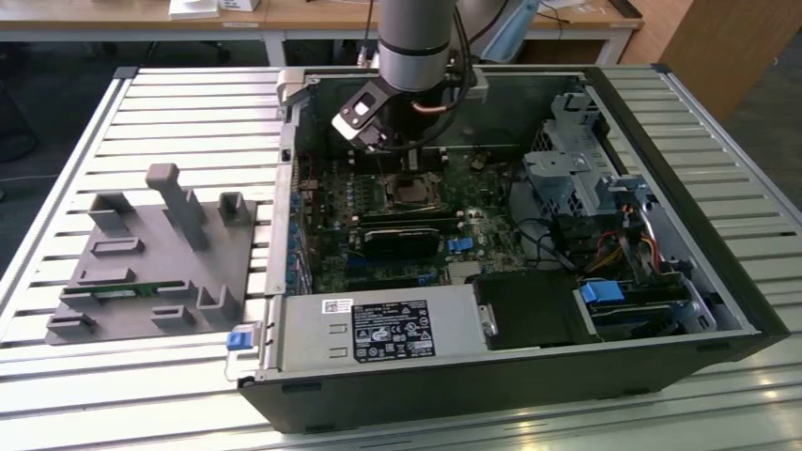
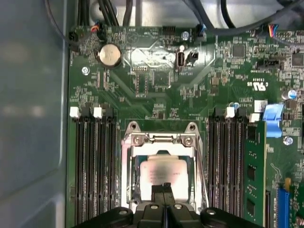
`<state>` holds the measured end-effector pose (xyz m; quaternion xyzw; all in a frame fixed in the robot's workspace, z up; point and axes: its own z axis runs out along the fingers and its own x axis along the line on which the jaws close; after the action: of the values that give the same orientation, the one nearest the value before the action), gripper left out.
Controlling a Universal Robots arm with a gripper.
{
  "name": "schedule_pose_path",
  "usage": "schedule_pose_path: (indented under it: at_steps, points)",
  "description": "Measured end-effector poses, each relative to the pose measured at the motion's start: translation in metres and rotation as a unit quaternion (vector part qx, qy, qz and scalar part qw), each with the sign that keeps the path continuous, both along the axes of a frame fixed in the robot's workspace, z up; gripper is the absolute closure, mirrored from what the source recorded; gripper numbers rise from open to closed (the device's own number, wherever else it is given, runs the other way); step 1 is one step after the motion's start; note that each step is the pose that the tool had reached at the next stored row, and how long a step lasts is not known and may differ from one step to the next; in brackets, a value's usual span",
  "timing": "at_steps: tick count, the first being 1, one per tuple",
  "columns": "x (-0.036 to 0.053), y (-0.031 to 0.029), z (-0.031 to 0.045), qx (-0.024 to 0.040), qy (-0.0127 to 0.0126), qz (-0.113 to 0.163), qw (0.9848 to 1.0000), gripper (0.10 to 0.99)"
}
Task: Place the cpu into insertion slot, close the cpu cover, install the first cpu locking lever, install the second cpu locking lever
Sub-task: 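Close the cpu cover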
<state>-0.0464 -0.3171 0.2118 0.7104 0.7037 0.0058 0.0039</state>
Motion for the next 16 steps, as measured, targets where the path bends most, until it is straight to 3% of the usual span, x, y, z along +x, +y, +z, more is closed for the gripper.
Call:
schedule_pose_path:
  at_steps: [16]
  points:
    - [-0.004,-0.0001,-0.0107,-0.0001,0.0,0.0,1.0,0.98]
